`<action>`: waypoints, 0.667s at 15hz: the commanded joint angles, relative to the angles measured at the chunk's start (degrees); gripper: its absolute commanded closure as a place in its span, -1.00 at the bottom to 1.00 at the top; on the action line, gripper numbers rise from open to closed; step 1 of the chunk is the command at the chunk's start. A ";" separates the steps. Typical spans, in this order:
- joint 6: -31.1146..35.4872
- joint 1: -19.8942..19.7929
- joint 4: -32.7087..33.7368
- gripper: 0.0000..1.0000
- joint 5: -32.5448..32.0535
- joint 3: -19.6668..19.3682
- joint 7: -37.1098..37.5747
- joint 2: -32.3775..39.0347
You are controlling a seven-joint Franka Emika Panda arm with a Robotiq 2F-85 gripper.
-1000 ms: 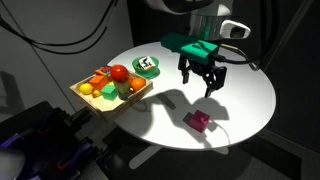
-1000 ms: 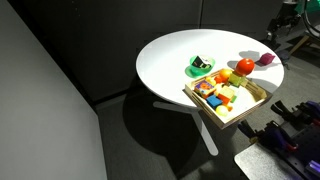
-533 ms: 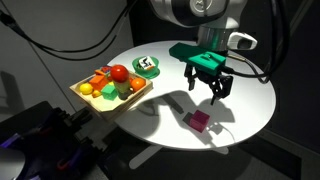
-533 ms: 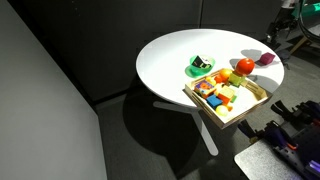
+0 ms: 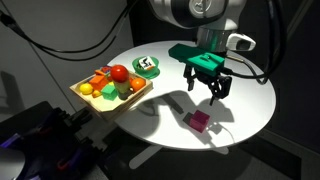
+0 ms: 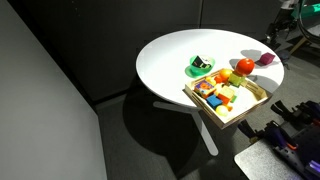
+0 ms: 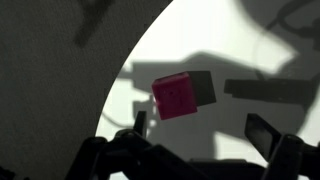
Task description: Put the pink block on the tray
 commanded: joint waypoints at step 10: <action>-0.13 -1.36 3.28 -1.00 -0.16 1.17 0.75 5.36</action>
